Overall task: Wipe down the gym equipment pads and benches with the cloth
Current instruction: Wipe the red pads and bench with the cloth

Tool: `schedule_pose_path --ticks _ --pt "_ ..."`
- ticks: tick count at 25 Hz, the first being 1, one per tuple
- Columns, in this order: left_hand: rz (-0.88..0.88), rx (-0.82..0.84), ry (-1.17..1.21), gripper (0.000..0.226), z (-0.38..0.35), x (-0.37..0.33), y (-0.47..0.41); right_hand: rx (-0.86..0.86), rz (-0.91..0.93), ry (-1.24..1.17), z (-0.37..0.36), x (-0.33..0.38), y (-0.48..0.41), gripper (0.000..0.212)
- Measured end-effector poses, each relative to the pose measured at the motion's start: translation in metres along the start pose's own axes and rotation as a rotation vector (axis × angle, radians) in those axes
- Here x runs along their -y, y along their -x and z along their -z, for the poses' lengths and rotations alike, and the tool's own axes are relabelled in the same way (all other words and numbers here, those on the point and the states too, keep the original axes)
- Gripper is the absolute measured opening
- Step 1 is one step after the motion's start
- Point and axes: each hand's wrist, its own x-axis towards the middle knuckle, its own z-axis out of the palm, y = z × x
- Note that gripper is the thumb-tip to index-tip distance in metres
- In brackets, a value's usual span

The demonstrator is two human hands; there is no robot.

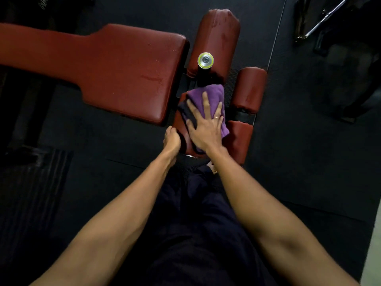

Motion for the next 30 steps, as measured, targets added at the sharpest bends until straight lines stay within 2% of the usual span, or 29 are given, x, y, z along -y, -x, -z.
schedule_pose_path --ticks 2,4,7,10,12,15,17,21,23,27,30 --pt "0.066 0.056 0.023 0.062 0.004 -0.023 0.015 -0.008 -0.162 -0.195 0.008 -0.009 -0.010 0.068" --pt "0.060 0.124 -0.001 0.068 0.010 -0.036 0.020 0.010 -0.328 -0.416 0.013 -0.013 0.005 0.070" --pt "0.082 0.108 -0.008 0.072 0.008 -0.038 0.017 0.064 -0.361 -0.526 0.000 -0.011 0.059 0.068" --pt "0.060 -0.027 -0.125 0.074 -0.003 -0.040 0.024 0.032 -0.217 -0.366 -0.023 0.003 0.102 0.065" --pt "0.005 -0.074 -0.205 0.071 -0.010 -0.035 0.024 0.006 -0.100 -0.204 -0.031 0.010 0.096 0.067" --pt "-0.025 -0.031 -0.172 0.084 -0.011 -0.025 0.013 0.008 -0.006 -0.050 -0.017 0.011 0.049 0.071" --pt "-0.012 0.011 -0.132 0.094 -0.006 -0.024 0.004 -0.013 -0.042 -0.051 -0.003 0.002 0.016 0.067" --pt "0.096 0.157 0.026 0.077 0.007 -0.043 0.013 0.009 -0.261 -0.367 0.002 -0.015 0.006 0.069" --pt "0.122 0.165 0.079 0.073 0.006 -0.043 0.012 0.024 -0.311 -0.470 -0.003 -0.016 0.030 0.068" --pt "0.078 0.045 0.023 0.072 -0.003 -0.045 0.028 0.022 -0.243 -0.335 -0.020 0.007 0.085 0.065" --pt "0.022 -0.029 -0.034 0.082 -0.009 -0.038 0.024 0.005 -0.076 -0.145 -0.021 0.021 0.079 0.069"
